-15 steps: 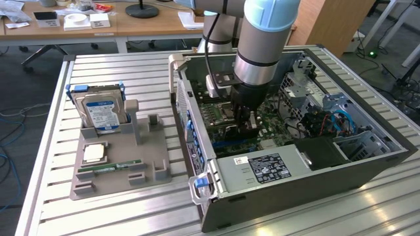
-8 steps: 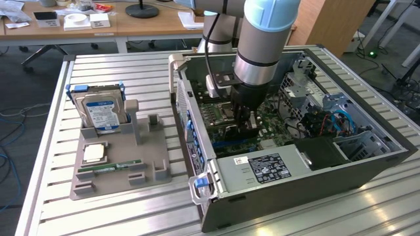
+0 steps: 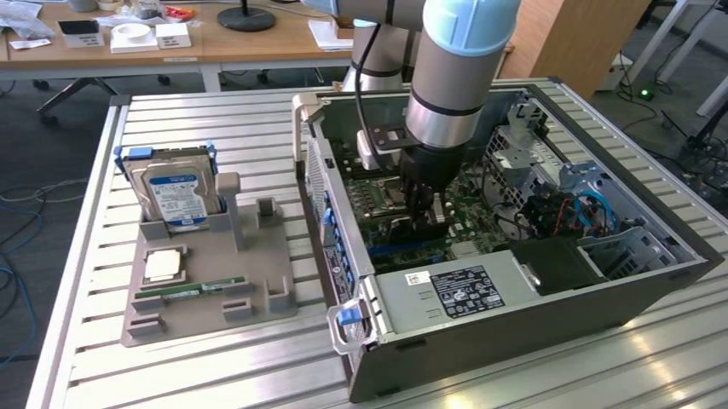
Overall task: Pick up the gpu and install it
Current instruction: 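Insert the gpu into the slot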
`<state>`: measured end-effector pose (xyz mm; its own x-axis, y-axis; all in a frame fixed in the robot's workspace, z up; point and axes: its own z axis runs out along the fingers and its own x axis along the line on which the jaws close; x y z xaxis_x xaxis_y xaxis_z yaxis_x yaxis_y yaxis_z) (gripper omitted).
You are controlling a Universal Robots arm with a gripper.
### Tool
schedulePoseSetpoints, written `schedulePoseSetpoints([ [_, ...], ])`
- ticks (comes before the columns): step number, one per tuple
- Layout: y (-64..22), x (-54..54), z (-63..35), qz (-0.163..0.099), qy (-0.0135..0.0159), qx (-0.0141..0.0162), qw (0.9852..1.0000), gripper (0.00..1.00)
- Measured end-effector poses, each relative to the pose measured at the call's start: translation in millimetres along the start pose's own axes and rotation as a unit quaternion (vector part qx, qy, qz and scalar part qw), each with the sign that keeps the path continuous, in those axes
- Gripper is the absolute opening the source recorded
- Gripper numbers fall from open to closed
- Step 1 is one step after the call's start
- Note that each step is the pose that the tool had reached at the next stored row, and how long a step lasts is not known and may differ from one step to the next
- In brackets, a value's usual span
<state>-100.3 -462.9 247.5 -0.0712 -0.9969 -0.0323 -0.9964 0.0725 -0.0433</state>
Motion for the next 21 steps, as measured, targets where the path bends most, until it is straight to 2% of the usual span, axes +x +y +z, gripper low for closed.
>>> schedulePoseSetpoints([
  [21, 0.3, 0.0, 1.0, 0.0, -0.0013, 0.001, 1.0, 0.27],
])
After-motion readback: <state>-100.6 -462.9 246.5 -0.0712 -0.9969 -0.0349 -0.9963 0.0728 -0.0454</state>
